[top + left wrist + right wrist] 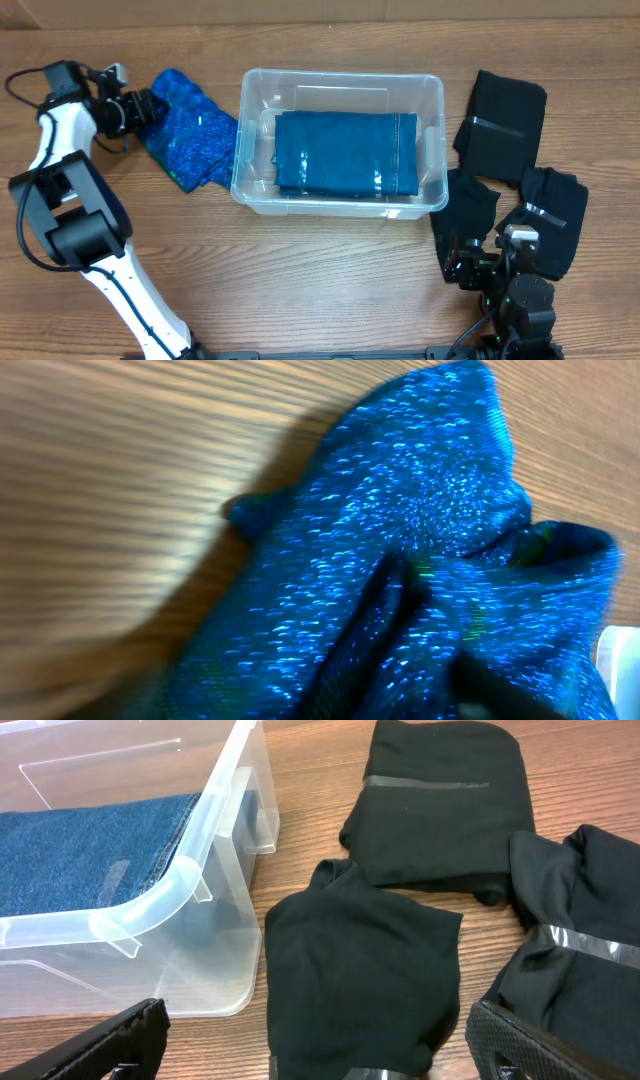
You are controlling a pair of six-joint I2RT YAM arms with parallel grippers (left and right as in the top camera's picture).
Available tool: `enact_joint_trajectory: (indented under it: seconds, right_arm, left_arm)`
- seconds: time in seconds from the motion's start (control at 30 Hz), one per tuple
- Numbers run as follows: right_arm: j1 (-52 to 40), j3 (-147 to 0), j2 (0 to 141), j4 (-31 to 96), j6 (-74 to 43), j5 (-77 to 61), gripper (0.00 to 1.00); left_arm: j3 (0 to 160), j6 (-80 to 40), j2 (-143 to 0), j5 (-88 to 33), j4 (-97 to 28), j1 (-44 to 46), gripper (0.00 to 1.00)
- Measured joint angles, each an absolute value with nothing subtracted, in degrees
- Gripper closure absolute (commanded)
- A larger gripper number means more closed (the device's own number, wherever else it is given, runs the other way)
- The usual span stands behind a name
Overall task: Pack container
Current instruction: 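Grasp the sparkly blue cloth with the left gripper, then carry the sparkly blue cloth into the bin's left side and release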
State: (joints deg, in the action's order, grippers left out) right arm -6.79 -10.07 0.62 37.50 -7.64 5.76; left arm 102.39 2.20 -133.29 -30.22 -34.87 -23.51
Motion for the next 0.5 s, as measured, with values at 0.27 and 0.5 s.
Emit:
enact_joint_trajectory:
  seconds: [0.27, 0.5]
  right_arm:
    - [-6.79, -10.07, 0.64, 37.50, -7.64, 5.78, 0.00]
    - [-6.79, -10.07, 0.62, 37.45, -7.66, 5.78, 0.00]
  left_arm:
    - [103.33, -4.60, -131.26, -27.88, -48.88, -21.85, 0.96]
    - [103.28, -15.22, -93.62, -32.60, -58.65, -22.85, 0.96]
